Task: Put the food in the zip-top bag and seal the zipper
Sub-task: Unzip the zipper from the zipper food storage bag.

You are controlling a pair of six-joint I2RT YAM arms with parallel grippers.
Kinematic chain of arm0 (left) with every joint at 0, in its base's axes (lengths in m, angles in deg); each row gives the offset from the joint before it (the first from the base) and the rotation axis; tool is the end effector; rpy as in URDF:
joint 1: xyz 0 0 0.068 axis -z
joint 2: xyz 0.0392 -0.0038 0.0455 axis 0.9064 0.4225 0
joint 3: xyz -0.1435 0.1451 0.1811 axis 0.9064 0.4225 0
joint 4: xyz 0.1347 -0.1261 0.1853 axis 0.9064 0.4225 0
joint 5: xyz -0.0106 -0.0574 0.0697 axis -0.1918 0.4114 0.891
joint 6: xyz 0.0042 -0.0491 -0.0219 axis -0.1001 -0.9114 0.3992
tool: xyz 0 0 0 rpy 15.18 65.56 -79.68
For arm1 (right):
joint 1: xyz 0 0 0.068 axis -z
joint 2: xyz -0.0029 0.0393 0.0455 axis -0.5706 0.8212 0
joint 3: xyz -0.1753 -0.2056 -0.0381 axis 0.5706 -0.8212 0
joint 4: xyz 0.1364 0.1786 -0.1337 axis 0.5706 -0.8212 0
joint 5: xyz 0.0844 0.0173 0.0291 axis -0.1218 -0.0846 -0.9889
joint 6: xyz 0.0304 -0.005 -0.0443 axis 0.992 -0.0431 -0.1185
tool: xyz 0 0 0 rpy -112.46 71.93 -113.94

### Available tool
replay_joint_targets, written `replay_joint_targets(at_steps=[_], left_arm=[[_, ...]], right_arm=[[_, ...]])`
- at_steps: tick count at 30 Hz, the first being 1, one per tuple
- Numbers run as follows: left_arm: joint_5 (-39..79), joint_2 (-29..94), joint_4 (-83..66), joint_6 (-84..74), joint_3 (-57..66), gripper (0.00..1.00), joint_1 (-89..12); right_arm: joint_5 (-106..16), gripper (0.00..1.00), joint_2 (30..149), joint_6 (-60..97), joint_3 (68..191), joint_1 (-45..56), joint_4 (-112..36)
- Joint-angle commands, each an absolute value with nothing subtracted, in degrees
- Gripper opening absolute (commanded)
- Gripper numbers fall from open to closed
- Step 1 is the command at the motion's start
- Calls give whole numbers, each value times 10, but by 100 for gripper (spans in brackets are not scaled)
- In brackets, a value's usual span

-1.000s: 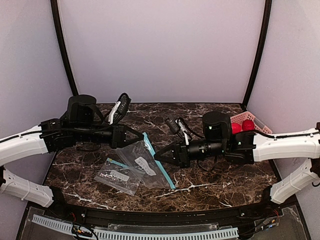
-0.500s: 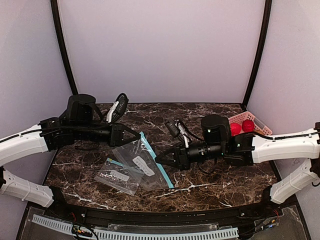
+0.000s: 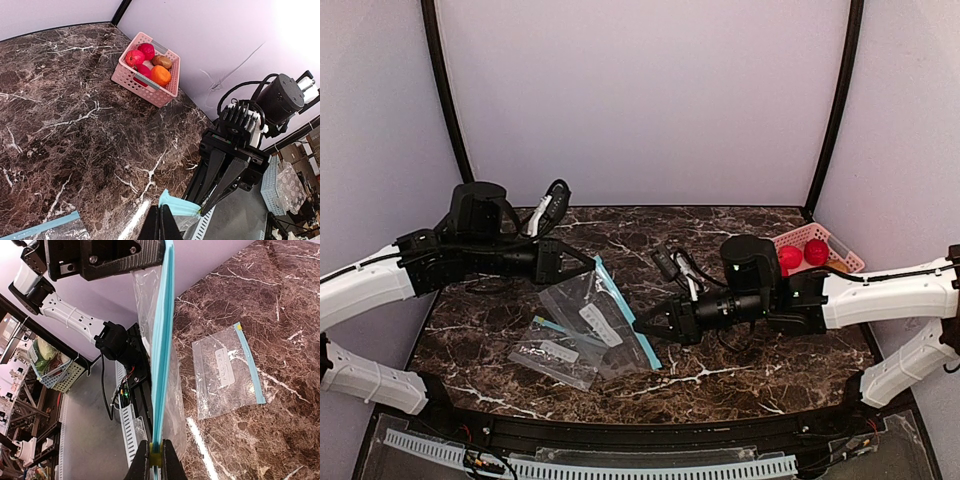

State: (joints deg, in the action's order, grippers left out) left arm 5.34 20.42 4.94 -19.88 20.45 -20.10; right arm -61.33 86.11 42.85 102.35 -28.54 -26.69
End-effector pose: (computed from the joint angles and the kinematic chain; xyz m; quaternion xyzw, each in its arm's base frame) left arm 0.1707 -0.1897 0.3439 0.2408 0.7683 -0.4656 0.3673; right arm 0.1250 0.2816 0.2684 -0.3378 0.7308 0.5336 0.2590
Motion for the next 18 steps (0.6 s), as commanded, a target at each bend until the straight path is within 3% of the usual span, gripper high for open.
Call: replay_joint_targets(at_steps=[1, 18], left_arm=[[66, 198, 55, -182, 179, 1, -219], [42, 210, 62, -171, 167, 1, -249]], right_arm=[[-627, 0, 867, 438, 1007, -287, -295], [-623, 0, 863, 448, 993, -287, -313]])
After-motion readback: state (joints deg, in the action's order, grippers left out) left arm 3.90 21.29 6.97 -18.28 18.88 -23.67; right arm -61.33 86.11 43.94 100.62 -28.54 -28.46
